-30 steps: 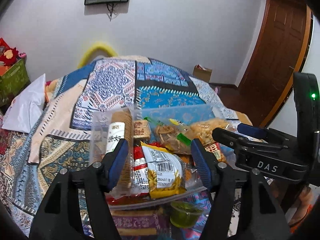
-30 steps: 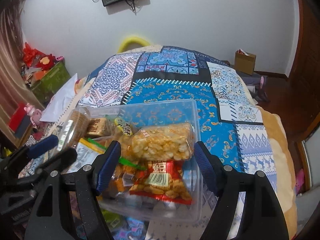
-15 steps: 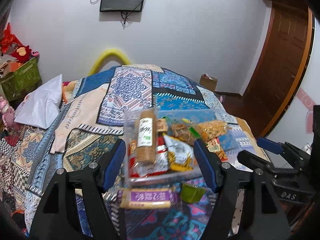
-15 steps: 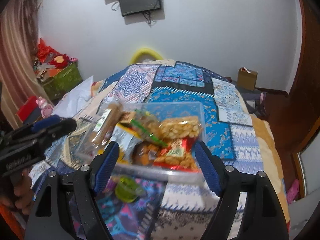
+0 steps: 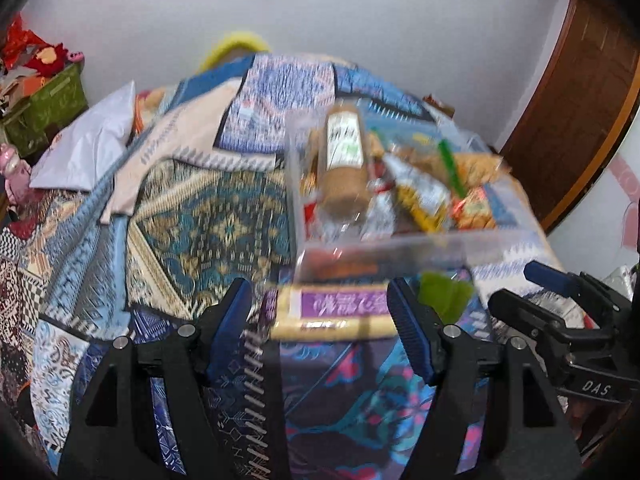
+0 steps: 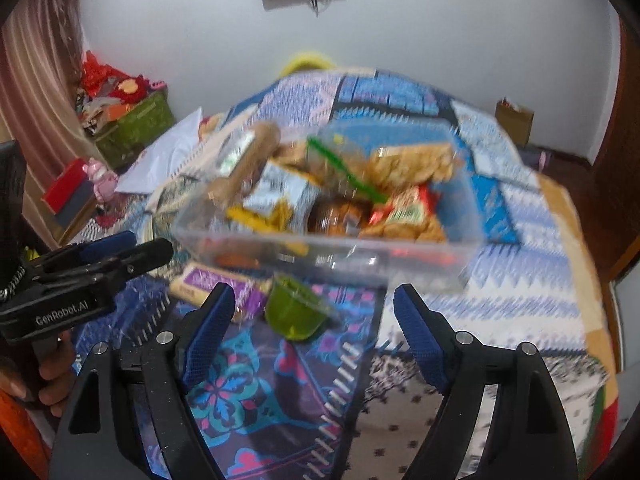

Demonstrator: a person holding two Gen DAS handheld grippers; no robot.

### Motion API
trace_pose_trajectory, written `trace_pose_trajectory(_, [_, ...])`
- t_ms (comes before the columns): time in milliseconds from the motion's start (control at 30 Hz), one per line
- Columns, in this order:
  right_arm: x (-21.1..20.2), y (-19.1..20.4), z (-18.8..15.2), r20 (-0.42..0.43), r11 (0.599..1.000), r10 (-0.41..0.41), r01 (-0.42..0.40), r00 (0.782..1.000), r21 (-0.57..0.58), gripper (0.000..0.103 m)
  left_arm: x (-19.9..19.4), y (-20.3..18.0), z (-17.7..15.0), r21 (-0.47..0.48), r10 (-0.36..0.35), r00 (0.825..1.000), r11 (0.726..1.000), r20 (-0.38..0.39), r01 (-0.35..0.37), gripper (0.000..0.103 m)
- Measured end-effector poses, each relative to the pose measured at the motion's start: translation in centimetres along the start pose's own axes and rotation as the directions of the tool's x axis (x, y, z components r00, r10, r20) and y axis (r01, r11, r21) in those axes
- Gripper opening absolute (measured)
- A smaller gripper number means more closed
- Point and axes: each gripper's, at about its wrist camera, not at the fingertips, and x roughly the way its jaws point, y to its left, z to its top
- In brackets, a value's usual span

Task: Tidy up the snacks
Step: 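Grasp the purple-label coconut roll with left tool while right tool grasps the green jelly cup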

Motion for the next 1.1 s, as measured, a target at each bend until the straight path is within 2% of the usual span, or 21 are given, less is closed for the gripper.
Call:
trace_pose_trajectory(267, [4.0,0.5,-0.6,-0.096,0.999,0.043,-0.041,0.994,0.026,0.079,2.8,1.0,-0.7,-0.007,-0.018,0.997,1.0,-0.069,0.017,0.07])
trace_pose_trajectory(367, [4.7,0.5,-0.8,-0.111,0.998,0.054,-0.05,0.992,0.041,0.071,3.8,1.3,-0.2,-0.004,-0.01,0.997,1.0,-0.075,0.009,0.07])
trace_pose_trajectory(433, [5.1,0.3,-0.8,-0.123,0.996,0.071,-0.064,0.99,0.057,0.058,4.8,1.4,0.2,-0.013,-0.004,0.996,1.0,-0.087,0.003,0.07])
trace_pose_trajectory(600, [4.8,0.6,-1.1,-0.111,0.998,0.064,-0.061,0.992,0.036,0.056,6.1,1.4,0.5,-0.04,-0.057,0.992,0.998,-0.114,0.052,0.07])
trace_pose_trajectory(767, [3.9,1.7,-1.5,-0.088,0.999,-0.014,0.01,0.996,-0.05,0.056,4.9,0.5,-0.7,0.001,-0.059,0.992,0.998,-0.109,0.06,0.066])
trace_pose_trajectory(1100, [0.0,-1.3,-3.2,-0.051,1.0,-0.026,0.026,0.998,0.002,0.056,1.4,-2.0,-5.5,0.086,-0.113,0.978,0.988,-0.173,0.13,0.064])
